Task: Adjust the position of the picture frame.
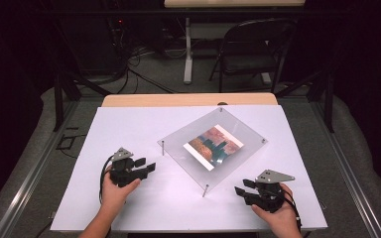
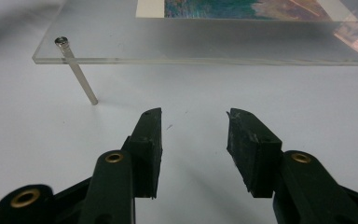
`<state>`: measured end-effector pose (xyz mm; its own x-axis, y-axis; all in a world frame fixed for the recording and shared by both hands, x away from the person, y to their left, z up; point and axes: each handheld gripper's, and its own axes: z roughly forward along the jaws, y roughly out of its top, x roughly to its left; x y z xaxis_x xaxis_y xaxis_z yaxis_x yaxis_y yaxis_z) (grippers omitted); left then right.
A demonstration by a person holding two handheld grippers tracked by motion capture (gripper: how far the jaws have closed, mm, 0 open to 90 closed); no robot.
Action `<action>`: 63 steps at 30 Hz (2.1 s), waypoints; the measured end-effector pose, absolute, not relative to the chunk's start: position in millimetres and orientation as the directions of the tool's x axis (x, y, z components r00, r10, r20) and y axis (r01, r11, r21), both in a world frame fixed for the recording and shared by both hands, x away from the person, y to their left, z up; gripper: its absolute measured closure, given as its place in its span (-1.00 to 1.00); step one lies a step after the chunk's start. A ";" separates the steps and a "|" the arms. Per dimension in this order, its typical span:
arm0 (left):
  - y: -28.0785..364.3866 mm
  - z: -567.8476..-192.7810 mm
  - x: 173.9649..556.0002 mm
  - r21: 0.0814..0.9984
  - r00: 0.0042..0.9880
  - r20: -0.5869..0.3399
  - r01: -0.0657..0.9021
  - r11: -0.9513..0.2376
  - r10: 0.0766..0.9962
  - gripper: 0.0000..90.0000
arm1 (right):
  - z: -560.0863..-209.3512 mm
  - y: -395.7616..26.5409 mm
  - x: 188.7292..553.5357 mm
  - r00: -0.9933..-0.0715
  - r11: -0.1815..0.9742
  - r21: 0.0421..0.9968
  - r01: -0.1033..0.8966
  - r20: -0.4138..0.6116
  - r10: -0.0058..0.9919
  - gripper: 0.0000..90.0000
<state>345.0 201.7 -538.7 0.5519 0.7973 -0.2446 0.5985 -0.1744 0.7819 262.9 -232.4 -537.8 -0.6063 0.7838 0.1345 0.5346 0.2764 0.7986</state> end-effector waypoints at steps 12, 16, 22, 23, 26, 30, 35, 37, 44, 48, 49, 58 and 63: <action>182.6 -544.7 386.6 0.783 0.561 -0.185 0.580 -0.225 0.807 0.26 | -537.1 -232.0 262.1 -0.605 0.270 0.797 0.540 0.145 0.783 0.31; 175.8 -548.5 395.5 0.778 0.575 -0.179 0.579 -0.242 0.798 0.31 | -537.4 -232.9 261.3 -0.603 0.269 0.797 0.540 0.145 0.784 0.31; 167.9 -552.4 403.8 0.782 0.603 -0.169 0.564 -0.267 0.780 0.43 | -537.9 -233.5 259.3 -0.599 0.259 0.797 0.545 0.155 0.786 0.31; 166.8 -553.0 404.9 0.783 0.605 -0.170 0.562 -0.266 0.778 0.44 | -537.9 -233.1 258.7 -0.598 0.258 0.795 0.549 0.157 0.786 0.31; 164.5 -554.9 408.6 0.776 0.597 -0.172 0.572 -0.266 0.783 0.45 | -538.2 -230.4 257.3 -0.596 0.257 0.796 0.548 0.155 0.788 0.32; 162.5 -556.9 412.1 0.774 0.599 -0.172 0.573 -0.269 0.782 0.54 | -538.3 -227.1 255.0 -0.596 0.256 0.800 0.542 0.152 0.788 0.33; 159.4 -557.7 414.5 0.778 0.608 -0.144 0.558 -0.290 0.781 0.66 | -537.9 -227.4 252.0 -0.590 0.252 0.799 0.546 0.153 0.792 0.35; 158.6 -558.2 415.4 0.778 0.613 -0.130 0.550 -0.303 0.779 0.73 | -537.9 -226.8 251.1 -0.588 0.247 0.800 0.547 0.158 0.793 0.36; 156.7 -559.7 417.4 0.779 0.616 -0.129 0.548 -0.304 0.777 0.82 | -538.3 -219.2 249.7 -0.601 0.248 0.792 0.558 0.180 0.779 0.41; 156.9 -559.6 417.8 0.779 0.619 -0.132 0.548 -0.305 0.774 0.85 | -540.5 -214.4 250.0 -0.610 0.251 0.789 0.561 0.189 0.770 0.43; 157.0 -559.6 417.8 0.779 0.620 -0.132 0.547 -0.305 0.774 0.85 | -540.2 -214.2 249.9 -0.610 0.252 0.784 0.567 0.194 0.768 0.44; 156.8 -558.6 417.2 0.781 0.617 -0.133 0.547 -0.301 0.776 0.86 | -540.4 -212.0 250.0 -0.613 0.245 0.790 0.562 0.199 0.765 0.48; 157.6 -557.5 417.3 0.777 0.604 -0.174 0.569 -0.269 0.778 0.85 | -542.0 -206.8 249.8 -0.626 0.258 0.784 0.564 0.203 0.753 0.53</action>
<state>417.3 157.6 -557.5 0.6043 0.7775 -0.1740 0.5694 -0.2687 0.7769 249.8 -206.8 -542.0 -0.6262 0.7528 0.2029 0.5641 0.2579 0.7844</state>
